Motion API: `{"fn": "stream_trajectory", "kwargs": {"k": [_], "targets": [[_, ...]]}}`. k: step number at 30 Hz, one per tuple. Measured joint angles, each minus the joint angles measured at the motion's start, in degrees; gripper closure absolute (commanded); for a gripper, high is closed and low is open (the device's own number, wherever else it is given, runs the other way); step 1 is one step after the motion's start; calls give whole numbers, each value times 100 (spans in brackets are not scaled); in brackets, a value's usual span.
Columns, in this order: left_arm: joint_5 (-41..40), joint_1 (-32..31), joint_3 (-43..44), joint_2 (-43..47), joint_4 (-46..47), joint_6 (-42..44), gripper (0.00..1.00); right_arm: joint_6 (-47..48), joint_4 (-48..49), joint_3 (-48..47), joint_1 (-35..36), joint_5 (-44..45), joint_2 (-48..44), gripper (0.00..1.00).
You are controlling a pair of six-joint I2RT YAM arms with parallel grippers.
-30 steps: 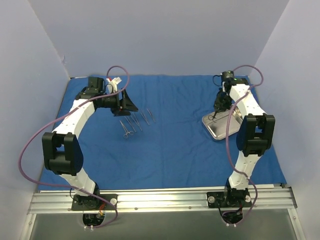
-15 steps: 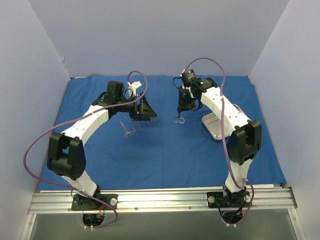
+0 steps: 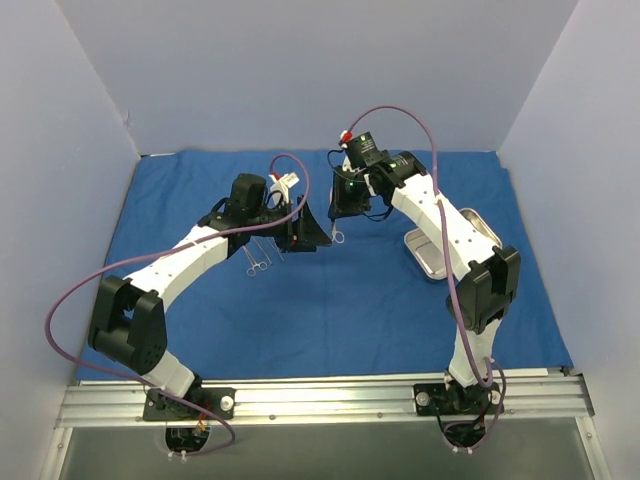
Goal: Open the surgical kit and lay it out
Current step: Place the medical item in the surgical kit.
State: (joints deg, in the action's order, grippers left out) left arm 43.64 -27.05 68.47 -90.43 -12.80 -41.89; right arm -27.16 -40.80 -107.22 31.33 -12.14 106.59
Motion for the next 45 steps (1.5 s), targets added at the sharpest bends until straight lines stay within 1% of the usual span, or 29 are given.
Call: {"fn": "stream_trajectory", "kwargs": {"k": [7,11,12,15,16,17,18,19,20,21,22,23,24,25,28,32,35,38,45], "targets": [[-157,-68,-31,-28,271,-175,28,0,-61,-173,107,-188,0,100],[-181,-66,-31,-79,411,-280,40,0,-90,-173,153,-210,2,100],[-181,-66,-31,-98,442,-295,47,0,-90,-173,170,-227,2,100],[-179,-66,-31,-205,501,-321,60,0,-101,-173,214,-254,2,100],[-177,-66,-28,-256,507,-334,73,0,-101,-175,216,-267,2,100],[-173,-66,-28,-304,503,-350,81,0,-101,-177,216,-275,2,100],[-184,-66,-28,-341,505,-352,92,0,-105,-177,216,-295,2,100],[-186,-59,-26,-372,490,-348,97,-4,-122,-197,221,-317,4,100],[-216,-50,-26,-382,474,-341,98,0,-133,-225,223,-341,9,100],[-256,-42,-26,-391,439,-313,98,9,-153,-271,225,-363,13,80],[-280,-22,-26,-391,407,-282,98,-20,-173,-326,225,-385,22,68],[-319,13,-31,-374,374,-258,98,2,-245,-452,223,-382,59,61],[-393,59,-66,-339,334,-232,98,22,-280,-560,190,-374,96,51],[-472,149,-170,-245,293,-199,98,26,-295,-643,168,-382,122,49],[-603,584,-737,238,166,-118,98,31,-332,-713,-24,-426,146,46],[-789,1340,-1438,866,-197,48,98,28,-389,-713,-623,-439,146,46],[-905,1845,-1875,1130,-476,232,98,81,-413,-688,-1010,-413,146,46],[-979,2208,-2159,1139,-756,431,98,149,-407,-457,-1163,-396,107,46],[-1021,2629,-2273,763,-1032,710,98,186,-402,188,-1095,-538,76,46]]}}
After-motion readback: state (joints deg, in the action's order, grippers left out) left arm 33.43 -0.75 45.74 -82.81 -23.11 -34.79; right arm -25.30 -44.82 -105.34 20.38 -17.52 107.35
